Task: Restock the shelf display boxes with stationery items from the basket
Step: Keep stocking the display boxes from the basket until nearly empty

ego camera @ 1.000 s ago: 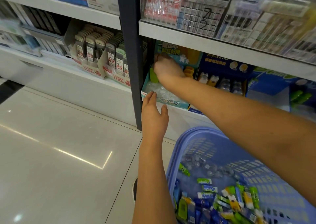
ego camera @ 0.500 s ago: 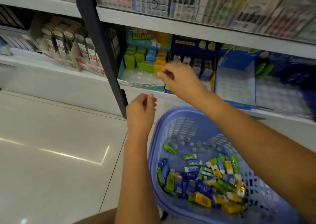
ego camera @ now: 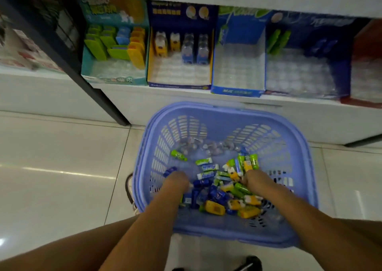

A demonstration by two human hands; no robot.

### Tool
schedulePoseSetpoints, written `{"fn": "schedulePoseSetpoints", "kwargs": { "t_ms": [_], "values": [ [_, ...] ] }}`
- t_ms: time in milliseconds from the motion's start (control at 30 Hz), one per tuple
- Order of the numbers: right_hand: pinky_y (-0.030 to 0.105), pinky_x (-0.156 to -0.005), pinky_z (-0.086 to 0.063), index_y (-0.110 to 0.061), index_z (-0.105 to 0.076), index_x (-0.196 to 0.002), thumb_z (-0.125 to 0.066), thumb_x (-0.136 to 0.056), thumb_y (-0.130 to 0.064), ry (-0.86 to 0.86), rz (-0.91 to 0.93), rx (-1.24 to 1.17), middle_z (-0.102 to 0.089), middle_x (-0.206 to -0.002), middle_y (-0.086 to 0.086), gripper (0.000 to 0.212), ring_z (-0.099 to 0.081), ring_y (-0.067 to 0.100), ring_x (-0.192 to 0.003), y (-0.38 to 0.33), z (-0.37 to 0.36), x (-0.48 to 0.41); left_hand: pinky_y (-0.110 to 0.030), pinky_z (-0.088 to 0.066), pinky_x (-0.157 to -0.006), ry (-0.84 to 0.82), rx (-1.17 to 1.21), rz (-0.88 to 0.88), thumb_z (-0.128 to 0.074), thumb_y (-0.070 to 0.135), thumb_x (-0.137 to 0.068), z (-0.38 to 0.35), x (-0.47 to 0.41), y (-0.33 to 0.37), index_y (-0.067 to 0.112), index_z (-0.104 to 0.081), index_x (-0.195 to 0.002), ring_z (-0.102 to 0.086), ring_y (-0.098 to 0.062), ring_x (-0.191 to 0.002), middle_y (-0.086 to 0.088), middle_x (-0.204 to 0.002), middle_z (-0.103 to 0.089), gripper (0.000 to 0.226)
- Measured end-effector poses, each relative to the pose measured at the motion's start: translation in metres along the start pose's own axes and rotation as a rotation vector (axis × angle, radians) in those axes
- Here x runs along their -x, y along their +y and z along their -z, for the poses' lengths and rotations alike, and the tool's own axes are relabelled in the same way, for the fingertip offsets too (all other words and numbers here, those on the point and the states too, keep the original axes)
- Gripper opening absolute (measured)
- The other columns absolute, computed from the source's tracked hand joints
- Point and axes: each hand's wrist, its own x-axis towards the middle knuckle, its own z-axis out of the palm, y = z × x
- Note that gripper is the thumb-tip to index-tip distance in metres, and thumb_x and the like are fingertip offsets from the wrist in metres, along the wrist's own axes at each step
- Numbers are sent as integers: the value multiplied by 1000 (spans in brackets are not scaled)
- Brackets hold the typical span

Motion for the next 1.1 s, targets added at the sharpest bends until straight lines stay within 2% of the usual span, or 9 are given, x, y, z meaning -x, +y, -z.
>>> {"fn": "schedulePoseSetpoints", "kwargs": {
  "t_ms": [100, 200, 367, 467, 533, 633, 833, 900, 1100],
  "values": [
    [37, -71, -49, -3, -70, -100, -47, -89, 3, 53, 42, -53, -62, -101, 24, 26, -57, 33, -73, -3, 1, -10, -37, -45, -97, 34, -42, 40, -42, 14, -100, -13, -10, 6, -1, -53, -127, -54, -30, -119, -16, -130, -55, 33],
    [35, -71, -46, -6, -63, -89, -52, -88, 1, 170, 16, -133, -55, -90, 22, 13, -55, 33, -79, 2, 6, -14, -39, -47, -98, 58, -40, 20, -45, 21, -100, -15, -14, 5, 1, -55, -124, -56, -30, -116, -17, -127, -57, 33],
    [38, -89, -48, -9, -50, -132, -53, -89, 3, 286, -76, -382, -42, -138, 16, 44, -55, 35, -110, 17, 18, -25, -37, -49, -96, 38, -66, 33, -62, 18, -90, -14, -14, -3, -1, -54, -127, -57, -30, -115, -16, -126, -58, 42],
    [32, -85, -48, -9, -64, -115, -56, -89, 2, 211, 10, -528, -58, -127, 11, 29, -58, 29, -109, 18, 23, -31, -36, -50, -94, 37, 51, 51, -68, 15, -84, -11, -9, -2, -2, -52, -125, -58, -29, -113, -16, -123, -58, 47],
    [33, -87, -51, -15, -70, -96, -67, -84, -4, 71, 158, -606, -69, -108, 7, 17, -63, 24, -102, 15, 22, -26, -38, -53, -89, 33, 179, 36, -70, 14, -83, -3, -6, -4, -2, -59, -104, -63, -27, -94, -17, -99, -62, 29],
    [25, -79, -51, -23, -69, -93, -75, -78, -11, -191, 334, -535, -70, -95, -3, 20, -66, 17, -97, -1, 10, -15, -31, -48, -59, 40, 391, 19, -72, 19, -83, 10, 1, -9, 7, -51, -66, -51, -19, -55, -10, -62, -51, 29],
    [33, -67, -45, -24, -52, -118, -81, -68, -37, -92, 534, -108, -51, -110, 3, 60, -51, 19, -89, -45, -37, -10, -35, -58, -66, 36, 1084, -148, -62, 16, -91, 32, 26, -17, 5, -56, -80, -61, -23, -74, -10, -80, -59, 16],
    [31, -62, -38, -20, -49, -118, -78, -70, -35, 1, 579, 96, -47, -109, 6, 58, -48, 23, -90, -53, -38, -7, -40, -59, -74, 3, 1197, -180, -55, 16, -96, 40, 36, -19, 7, -57, -87, -65, -24, -78, -13, -86, -64, 13],
    [35, -62, -39, -2, -56, -108, -53, -83, -4, 31, 513, 254, -59, -96, 18, 25, -58, 32, -87, -65, -38, -5, -22, -55, -54, 101, 1313, -338, -60, 25, -93, 60, 59, -31, 10, -63, -91, -60, -15, -67, -5, -78, -62, 16]
  ]
}}
